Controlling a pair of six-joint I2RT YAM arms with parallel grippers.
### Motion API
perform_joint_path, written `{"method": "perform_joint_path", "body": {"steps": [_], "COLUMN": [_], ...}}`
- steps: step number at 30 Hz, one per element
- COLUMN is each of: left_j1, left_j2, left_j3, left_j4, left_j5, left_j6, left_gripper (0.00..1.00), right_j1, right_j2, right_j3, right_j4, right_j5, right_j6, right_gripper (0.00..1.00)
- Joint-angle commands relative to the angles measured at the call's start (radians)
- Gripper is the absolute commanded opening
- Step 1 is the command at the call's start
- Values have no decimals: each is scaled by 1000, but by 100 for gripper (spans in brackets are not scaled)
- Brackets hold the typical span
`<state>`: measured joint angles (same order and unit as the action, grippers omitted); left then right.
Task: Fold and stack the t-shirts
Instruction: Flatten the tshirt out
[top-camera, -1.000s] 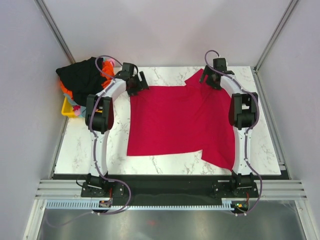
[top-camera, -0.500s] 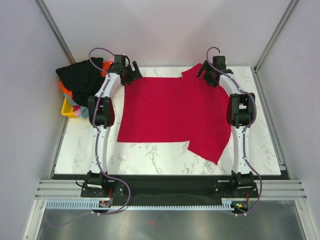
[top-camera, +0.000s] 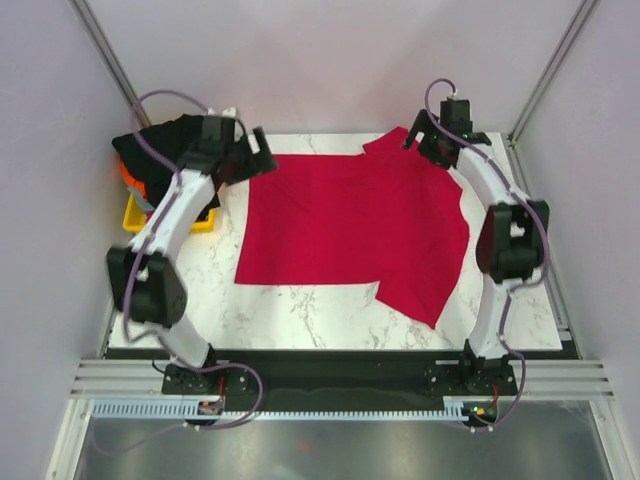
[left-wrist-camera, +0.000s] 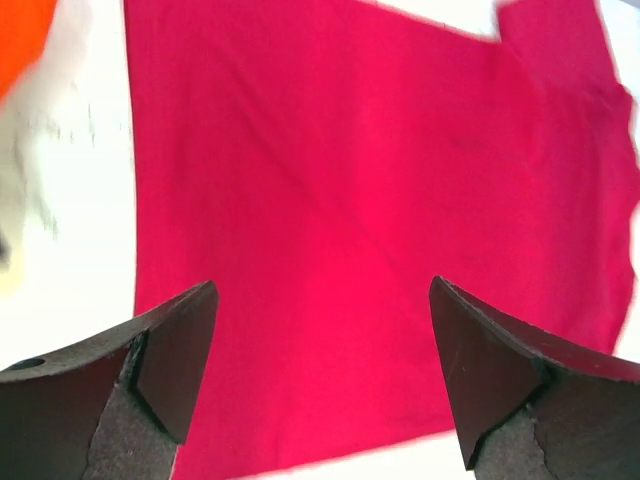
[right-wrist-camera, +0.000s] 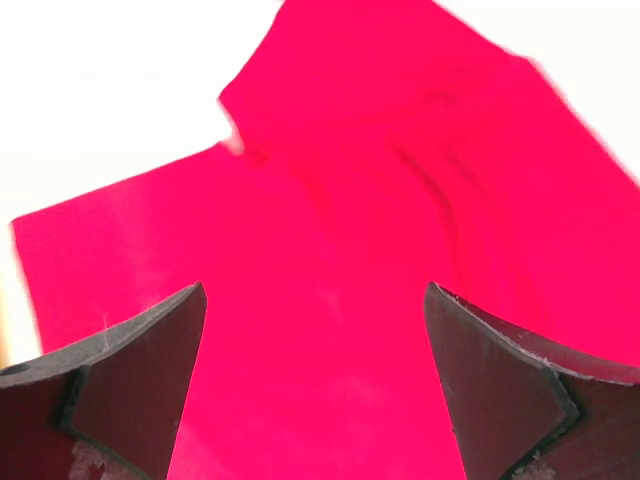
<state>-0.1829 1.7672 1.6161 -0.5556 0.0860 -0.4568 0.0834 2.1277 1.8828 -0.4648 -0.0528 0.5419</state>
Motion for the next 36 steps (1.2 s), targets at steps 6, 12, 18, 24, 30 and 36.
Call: {"method": "perform_joint_path", "body": {"steps": [6, 12, 18, 24, 30, 36], "left_j1": [-1, -1, 0, 0, 0, 0], "left_j2": [-542, -739, -793, -720, -667, -591], "left_j3": [-722, -1014, -1127, -1156, -1148, -1116], "left_j4": [36, 94, 177, 239, 283, 290], "left_j5": [-160, -173, -218, -258, -250, -241], "left_j6": [-71, -209, -264, -281, -284, -272], "left_gripper": [85, 82, 77, 75, 68, 54], "right_j1": [23, 26, 26, 26, 26, 26], "right_j2": [-774, -1198, -1462, -1464, -1425, -1416], "right_j3": [-814, -1152, -1290, -1288, -1266, -1271], "right_j4": [129, 45, -49, -98, -100, -101], "right_j5": [73, 12, -47, -45, -36, -13], "right_j6": [20, 46, 112, 89, 78, 89], "right_gripper": [98, 98, 98, 98, 98, 98]}}
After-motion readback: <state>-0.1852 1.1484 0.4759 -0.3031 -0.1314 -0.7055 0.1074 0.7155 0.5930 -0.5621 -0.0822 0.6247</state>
